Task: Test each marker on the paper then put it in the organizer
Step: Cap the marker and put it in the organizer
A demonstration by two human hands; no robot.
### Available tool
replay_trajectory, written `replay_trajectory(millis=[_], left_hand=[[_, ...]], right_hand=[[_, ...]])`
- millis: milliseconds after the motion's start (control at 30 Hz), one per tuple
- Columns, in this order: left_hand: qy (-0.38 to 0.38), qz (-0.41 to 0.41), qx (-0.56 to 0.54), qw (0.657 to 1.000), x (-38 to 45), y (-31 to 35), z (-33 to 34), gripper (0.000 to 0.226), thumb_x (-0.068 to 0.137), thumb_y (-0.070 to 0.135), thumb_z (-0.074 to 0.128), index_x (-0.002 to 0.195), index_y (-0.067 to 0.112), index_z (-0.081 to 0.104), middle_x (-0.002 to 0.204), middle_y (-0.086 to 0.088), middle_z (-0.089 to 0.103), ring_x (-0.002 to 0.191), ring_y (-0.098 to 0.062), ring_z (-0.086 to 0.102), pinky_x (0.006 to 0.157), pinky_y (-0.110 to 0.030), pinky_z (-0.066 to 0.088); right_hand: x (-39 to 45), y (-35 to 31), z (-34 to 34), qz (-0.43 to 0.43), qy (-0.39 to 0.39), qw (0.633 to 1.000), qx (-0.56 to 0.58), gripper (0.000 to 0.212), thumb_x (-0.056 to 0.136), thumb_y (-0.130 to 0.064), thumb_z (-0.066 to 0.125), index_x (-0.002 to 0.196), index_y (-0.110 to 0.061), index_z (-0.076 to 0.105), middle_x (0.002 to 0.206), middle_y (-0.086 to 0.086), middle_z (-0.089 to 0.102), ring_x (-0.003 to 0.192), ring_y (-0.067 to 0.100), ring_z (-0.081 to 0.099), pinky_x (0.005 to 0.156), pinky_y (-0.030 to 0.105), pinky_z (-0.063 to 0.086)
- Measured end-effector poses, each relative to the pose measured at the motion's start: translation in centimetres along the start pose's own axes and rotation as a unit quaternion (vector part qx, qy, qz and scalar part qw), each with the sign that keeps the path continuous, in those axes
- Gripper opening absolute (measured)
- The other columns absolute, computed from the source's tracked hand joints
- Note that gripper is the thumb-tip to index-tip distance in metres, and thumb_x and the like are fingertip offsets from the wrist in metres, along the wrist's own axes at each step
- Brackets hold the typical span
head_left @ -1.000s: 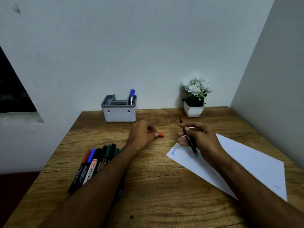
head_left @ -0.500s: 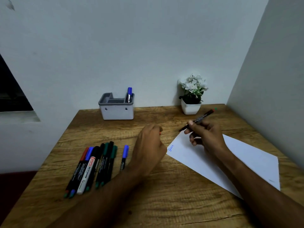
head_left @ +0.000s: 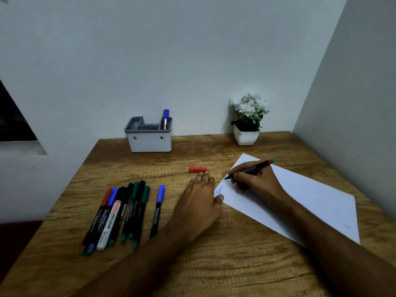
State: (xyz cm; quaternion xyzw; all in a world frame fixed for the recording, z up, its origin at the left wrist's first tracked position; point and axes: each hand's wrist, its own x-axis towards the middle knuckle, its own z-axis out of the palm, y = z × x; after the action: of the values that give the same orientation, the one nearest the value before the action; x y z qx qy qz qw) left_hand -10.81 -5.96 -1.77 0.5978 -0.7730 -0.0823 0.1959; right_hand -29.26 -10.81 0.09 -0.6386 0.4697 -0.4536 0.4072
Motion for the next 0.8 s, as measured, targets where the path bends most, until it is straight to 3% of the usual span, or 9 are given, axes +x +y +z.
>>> replay_trajectory(millis=[100, 233, 500, 800], left_hand=[[-0.003, 0.009, 0.009, 1.000, 0.0, -0.2, 0.4, 0.065, 0.100, 0.040, 0.038, 0.155, 0.010, 0.020, 0.164, -0.008, 0.012, 0.151, -0.017, 0.007, 0.121, -0.028, 0.002], [-0.005, 0.015, 0.021, 1.000, -0.1, -0.6, 0.9, 0.067, 0.100, 0.043, 0.033, 0.156, 0.011, 0.014, 0.165, -0.006, 0.007, 0.152, -0.015, 0.002, 0.122, -0.028, -0.002], [-0.008, 0.017, 0.023, 1.000, 0.0, -0.8, 1.2, 0.068, 0.100, 0.045, 0.031, 0.157, 0.012, 0.010, 0.165, -0.005, 0.004, 0.152, -0.014, 0.000, 0.122, -0.028, -0.004], [-0.013, 0.018, 0.032, 0.999, -0.2, -0.8, 1.2, 0.068, 0.100, 0.043, 0.029, 0.156, 0.010, 0.009, 0.165, -0.007, 0.004, 0.152, -0.015, 0.000, 0.124, -0.033, 0.001]], right_hand=[[0.6, 0.2, 0.7, -0.043, -0.020, 0.995, -0.090, 0.019, 0.083, 0.007, 0.068, 0.083, -0.007, 0.080, 0.077, 0.003, 0.077, 0.074, 0.010, 0.071, 0.066, 0.022, 0.054], [1.1, 0.4, 1.4, -0.069, -0.007, 0.989, -0.131, 0.017, 0.080, 0.003, 0.068, 0.076, -0.010, 0.077, 0.076, 0.002, 0.077, 0.079, 0.013, 0.074, 0.070, 0.028, 0.059], [1.2, 0.7, 1.5, -0.059, -0.003, 0.986, -0.158, 0.015, 0.080, -0.001, 0.072, 0.076, -0.014, 0.078, 0.074, -0.005, 0.076, 0.076, 0.007, 0.072, 0.069, 0.020, 0.057], [1.1, 0.5, 1.5, -0.067, -0.012, 0.982, -0.176, 0.017, 0.079, -0.001, 0.070, 0.072, -0.015, 0.075, 0.072, -0.002, 0.075, 0.074, 0.012, 0.072, 0.071, 0.034, 0.060]])
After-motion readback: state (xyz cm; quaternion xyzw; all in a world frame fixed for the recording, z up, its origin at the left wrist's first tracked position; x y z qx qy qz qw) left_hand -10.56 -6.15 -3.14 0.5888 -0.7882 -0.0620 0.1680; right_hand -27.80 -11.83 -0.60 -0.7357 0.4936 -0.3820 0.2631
